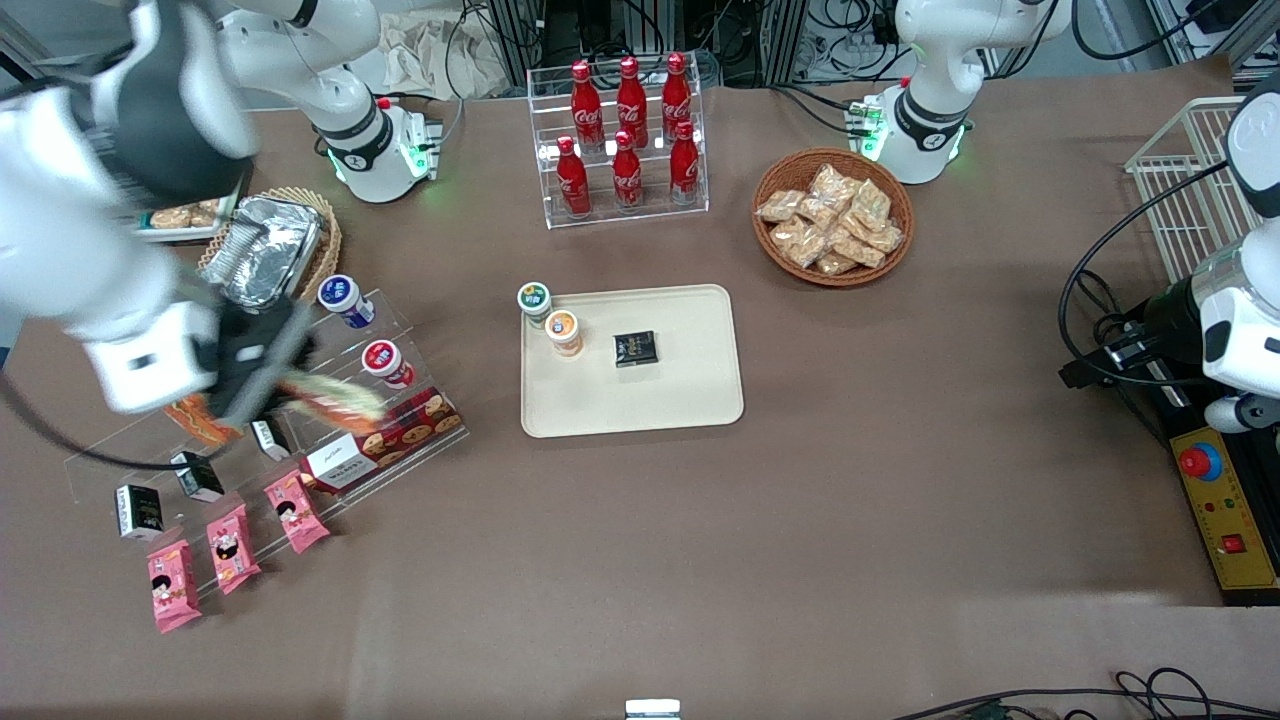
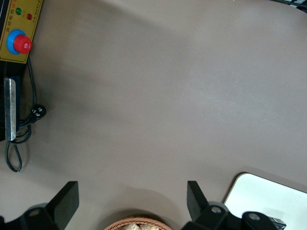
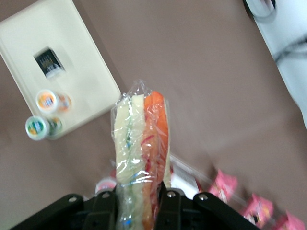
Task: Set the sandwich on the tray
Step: 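Lift the sandwich out of the rack and carry it over the cream tray, then lower the sandwich onto the cream tray and open the right gripper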
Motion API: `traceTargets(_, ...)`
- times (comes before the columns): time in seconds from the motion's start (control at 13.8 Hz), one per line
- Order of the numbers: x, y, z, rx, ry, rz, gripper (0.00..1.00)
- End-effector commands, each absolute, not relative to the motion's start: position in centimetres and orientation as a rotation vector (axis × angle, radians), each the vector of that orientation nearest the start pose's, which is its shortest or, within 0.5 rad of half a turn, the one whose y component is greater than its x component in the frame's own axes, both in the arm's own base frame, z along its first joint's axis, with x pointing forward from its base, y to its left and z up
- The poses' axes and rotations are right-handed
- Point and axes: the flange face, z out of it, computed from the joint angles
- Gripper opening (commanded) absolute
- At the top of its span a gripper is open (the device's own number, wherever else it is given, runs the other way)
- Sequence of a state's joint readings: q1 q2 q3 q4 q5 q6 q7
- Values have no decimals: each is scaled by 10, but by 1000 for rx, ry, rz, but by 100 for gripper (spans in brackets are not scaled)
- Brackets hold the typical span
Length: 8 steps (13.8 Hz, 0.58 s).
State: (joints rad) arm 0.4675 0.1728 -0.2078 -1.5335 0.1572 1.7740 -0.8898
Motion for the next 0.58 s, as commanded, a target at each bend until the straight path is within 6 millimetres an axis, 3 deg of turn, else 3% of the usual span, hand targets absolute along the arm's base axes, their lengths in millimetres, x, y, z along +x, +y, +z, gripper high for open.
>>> traceTargets(0.0,588,275,523,-2533,-1722,-219,0)
traceTargets(0.22,588,344,459,-2483,-1844,-243,0)
traceTargets(0.51,569,416,337,-2417,-1998,-194,0)
